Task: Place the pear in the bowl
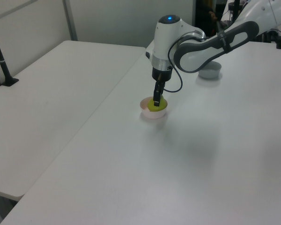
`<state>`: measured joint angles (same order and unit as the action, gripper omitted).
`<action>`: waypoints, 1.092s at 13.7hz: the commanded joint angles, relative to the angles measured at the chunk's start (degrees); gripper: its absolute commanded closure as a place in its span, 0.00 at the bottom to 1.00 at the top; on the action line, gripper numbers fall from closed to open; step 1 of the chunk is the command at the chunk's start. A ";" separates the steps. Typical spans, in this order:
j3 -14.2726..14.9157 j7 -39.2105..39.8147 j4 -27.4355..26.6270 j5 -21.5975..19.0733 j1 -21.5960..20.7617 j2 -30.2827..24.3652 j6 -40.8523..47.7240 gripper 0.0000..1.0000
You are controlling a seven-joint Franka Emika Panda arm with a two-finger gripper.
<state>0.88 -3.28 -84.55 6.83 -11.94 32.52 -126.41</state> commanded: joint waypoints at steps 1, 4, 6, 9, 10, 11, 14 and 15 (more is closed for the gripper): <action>0.62 -1.21 0.00 0.03 -0.80 -0.87 0.55 0.00; 0.70 -1.21 -0.35 0.03 -0.62 -4.81 2.74 0.00; 0.88 -1.29 -0.35 0.03 -0.01 -8.42 8.71 0.00; 1.14 -1.29 -2.36 -0.15 1.57 -15.00 13.98 0.00; 1.14 -1.21 -2.98 -0.24 2.10 -16.50 15.56 0.00; 1.14 -1.12 -4.03 -0.41 2.97 -19.22 18.10 0.00; 1.23 0.02 -6.94 -3.73 6.22 -26.08 22.69 0.00; 1.23 0.98 -7.55 -5.06 7.45 -27.84 24.44 0.00</action>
<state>1.95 -3.60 -87.13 5.17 -6.65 11.00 -104.56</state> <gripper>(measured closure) 0.000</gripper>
